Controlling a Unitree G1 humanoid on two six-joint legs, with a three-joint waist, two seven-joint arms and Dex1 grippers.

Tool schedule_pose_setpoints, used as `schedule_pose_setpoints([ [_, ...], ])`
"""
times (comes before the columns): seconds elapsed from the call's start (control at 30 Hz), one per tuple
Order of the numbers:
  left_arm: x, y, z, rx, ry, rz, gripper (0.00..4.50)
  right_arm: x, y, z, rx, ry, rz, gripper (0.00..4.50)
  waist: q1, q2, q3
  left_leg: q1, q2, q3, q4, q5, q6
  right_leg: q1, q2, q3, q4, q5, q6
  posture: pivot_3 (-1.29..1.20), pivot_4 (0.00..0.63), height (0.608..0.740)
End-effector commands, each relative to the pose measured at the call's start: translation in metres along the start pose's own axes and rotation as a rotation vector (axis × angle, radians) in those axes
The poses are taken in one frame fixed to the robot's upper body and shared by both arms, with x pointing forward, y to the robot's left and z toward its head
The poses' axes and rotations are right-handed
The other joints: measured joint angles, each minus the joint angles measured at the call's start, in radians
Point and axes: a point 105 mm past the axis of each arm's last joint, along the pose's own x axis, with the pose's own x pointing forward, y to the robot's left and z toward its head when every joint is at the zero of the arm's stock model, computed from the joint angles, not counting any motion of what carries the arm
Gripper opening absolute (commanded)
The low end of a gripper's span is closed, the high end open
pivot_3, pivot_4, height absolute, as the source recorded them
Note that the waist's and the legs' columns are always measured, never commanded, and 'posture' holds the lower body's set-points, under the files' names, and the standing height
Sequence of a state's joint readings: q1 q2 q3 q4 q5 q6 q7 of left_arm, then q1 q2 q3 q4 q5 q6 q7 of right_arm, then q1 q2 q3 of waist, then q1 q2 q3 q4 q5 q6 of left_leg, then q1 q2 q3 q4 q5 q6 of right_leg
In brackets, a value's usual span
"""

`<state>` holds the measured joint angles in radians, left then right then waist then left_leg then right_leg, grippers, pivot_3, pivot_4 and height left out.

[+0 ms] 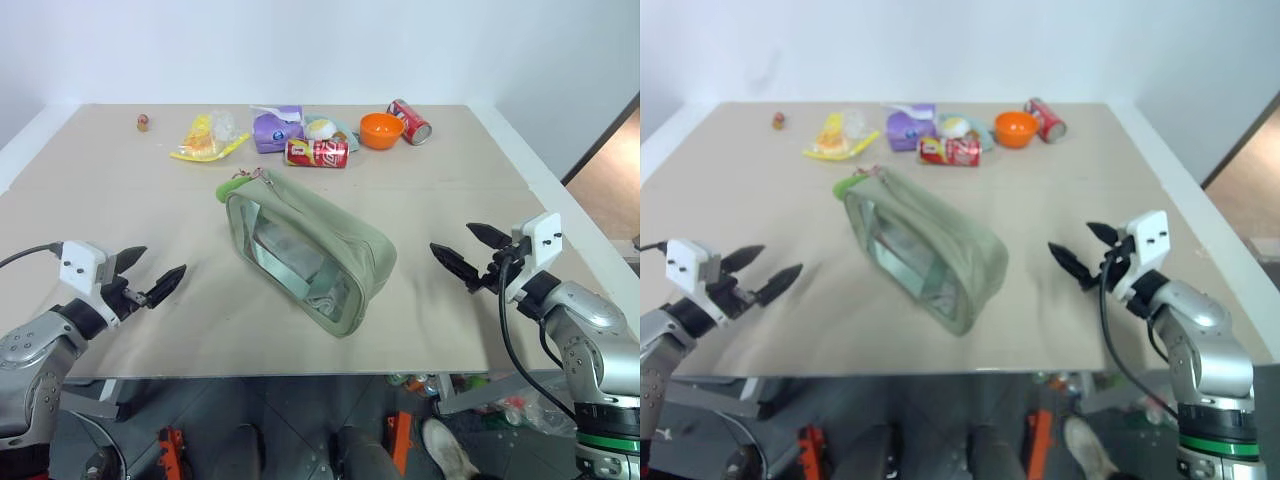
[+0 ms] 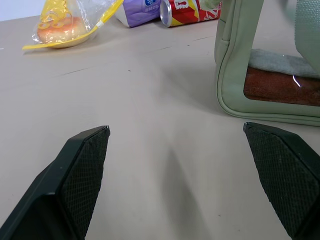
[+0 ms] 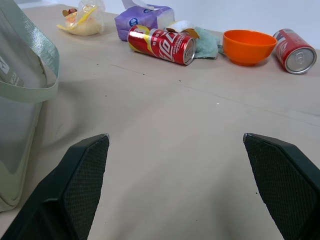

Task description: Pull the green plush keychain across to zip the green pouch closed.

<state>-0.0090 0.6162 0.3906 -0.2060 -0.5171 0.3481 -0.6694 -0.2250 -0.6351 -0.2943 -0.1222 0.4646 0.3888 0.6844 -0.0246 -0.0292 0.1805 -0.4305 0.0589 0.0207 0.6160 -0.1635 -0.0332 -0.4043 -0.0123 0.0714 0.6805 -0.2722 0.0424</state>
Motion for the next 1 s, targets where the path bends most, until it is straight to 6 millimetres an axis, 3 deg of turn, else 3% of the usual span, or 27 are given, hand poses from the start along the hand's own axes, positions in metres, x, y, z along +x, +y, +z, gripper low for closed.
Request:
schedule_pose_setpoints([
  [0.03,0.000,0.000,0.013,0.035,-0.036,-0.011,4.45,-0.002,-0.003,0.011,-0.039,-0.031,-0.004,4.45,0.000,0.000,0.000,0.000,0.000,0.000,0.000,0.000,0.000,0.000,0.000,0.000,0.000,0.000,0.000,0.00,0.150,0.740],
  [0.47,0.000,-0.016,0.021,-0.007,-0.086,-0.140,4.45,-0.001,0.004,0.014,-0.049,-0.029,0.029,4.45,0.000,0.000,0.000,0.000,0.000,0.000,0.000,0.000,0.000,0.000,0.001,0.000,0.000,0.000,0.000,0.00,0.150,0.740],
  [0.57,-0.001,-0.039,0.034,-0.011,-0.104,-0.291,4.45,0.000,0.012,0.027,-0.072,-0.040,0.094,4.45,0.000,0.000,0.000,0.000,0.001,0.000,0.000,0.000,0.000,0.000,0.001,0.000,0.000,0.000,0.000,0.00,0.150,0.740],
  [0.63,-0.003,-0.066,0.041,-0.009,-0.090,-0.443,4.45,0.001,0.016,0.046,-0.056,-0.065,0.148,4.45,-0.001,0.000,0.000,-0.001,0.001,0.001,0.000,0.000,0.000,-0.001,0.001,0.000,0.000,0.000,0.000,0.00,0.150,0.740],
  [0.77,-0.009,-0.105,0.048,-0.011,-0.040,-0.676,4.45,0.003,0.041,0.078,-0.026,-0.093,0.322,4.45,-0.004,0.000,0.000,0.000,0.001,0.003,0.000,0.000,0.000,-0.001,0.001,0.002,0.000,0.000,-0.001,0.00,0.150,0.740],
  [0.83,-0.011,-0.118,0.049,-0.008,-0.022,-0.756,4.45,0.006,0.064,0.089,-0.014,-0.099,0.427,4.45,-0.006,0.000,0.000,0.000,0.002,0.003,0.000,0.000,0.000,-0.001,0.002,0.002,0.000,0.000,-0.002,0.00,0.150,0.740],
  [0.93,-0.010,-0.130,0.051,-0.007,-0.017,-0.826,4.45,0.009,0.094,0.089,0.011,-0.082,0.543,4.45,-0.008,0.000,0.000,0.000,0.005,0.001,0.000,0.000,0.000,-0.001,0.005,0.001,0.000,0.000,-0.003,0.00,0.150,0.740],
  [1.0,-0.007,-0.135,0.052,0.003,-0.021,-0.848,4.45,0.013,0.102,0.083,0.028,-0.066,0.566,4.45,-0.009,0.000,0.000,0.000,0.005,0.000,0.000,0.000,0.000,-0.001,0.006,0.001,0.000,0.001,-0.003,0.00,0.150,0.740],
])
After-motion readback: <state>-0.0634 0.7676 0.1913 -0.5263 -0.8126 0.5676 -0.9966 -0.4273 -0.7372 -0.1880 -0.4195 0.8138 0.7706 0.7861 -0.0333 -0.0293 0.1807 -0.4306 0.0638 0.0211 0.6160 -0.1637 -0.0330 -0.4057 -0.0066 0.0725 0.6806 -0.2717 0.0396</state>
